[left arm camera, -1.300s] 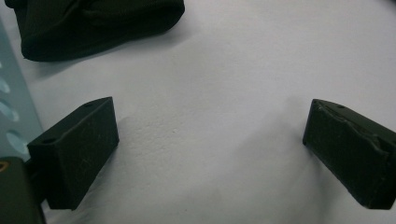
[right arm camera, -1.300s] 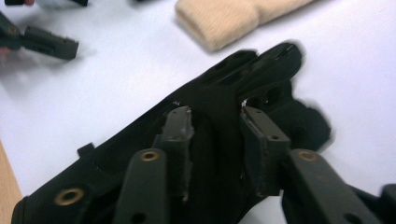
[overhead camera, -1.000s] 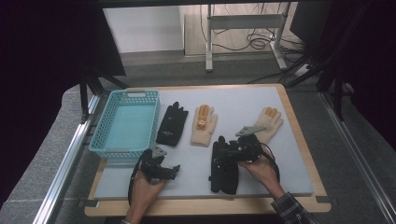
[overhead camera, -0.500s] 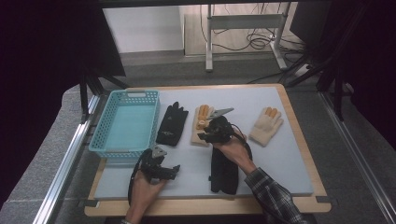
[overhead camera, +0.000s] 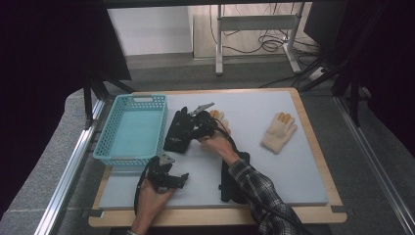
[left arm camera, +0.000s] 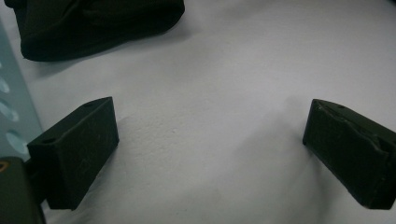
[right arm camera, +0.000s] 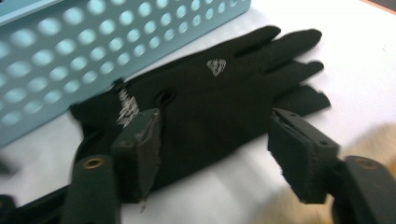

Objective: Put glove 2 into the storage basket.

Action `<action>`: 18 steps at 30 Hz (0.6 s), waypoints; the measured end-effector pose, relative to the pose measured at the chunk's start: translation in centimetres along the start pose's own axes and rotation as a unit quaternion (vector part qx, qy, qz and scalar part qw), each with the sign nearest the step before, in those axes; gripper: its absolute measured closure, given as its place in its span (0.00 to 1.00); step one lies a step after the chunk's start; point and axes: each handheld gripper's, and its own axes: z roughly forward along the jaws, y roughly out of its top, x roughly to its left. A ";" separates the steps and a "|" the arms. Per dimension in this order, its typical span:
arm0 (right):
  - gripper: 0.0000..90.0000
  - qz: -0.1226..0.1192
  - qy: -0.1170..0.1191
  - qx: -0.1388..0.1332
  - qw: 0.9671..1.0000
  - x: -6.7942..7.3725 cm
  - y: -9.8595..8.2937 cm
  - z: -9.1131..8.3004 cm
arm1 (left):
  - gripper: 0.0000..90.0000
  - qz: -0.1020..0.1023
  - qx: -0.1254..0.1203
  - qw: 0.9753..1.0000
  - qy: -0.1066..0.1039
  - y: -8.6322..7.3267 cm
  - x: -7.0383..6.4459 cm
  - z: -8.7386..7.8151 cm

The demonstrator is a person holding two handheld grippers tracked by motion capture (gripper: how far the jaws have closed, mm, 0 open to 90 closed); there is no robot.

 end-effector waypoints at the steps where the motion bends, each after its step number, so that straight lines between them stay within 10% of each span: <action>1: 0.35 0.001 -0.001 -0.001 1.000 -0.1 0.2 0.5 | 0.04 0.000 0.000 1.000 0.000 0.0 0.0 0.0; 9: 0.32 -0.014 -0.019 0.034 0.999 -0.1 0.6 4.2 | 0.04 0.000 0.001 1.000 0.000 0.0 0.0 0.0; 18: 0.74 0.008 -0.013 0.040 0.999 -0.3 0.8 4.3 | 0.04 0.000 0.001 1.000 0.000 0.0 0.0 0.0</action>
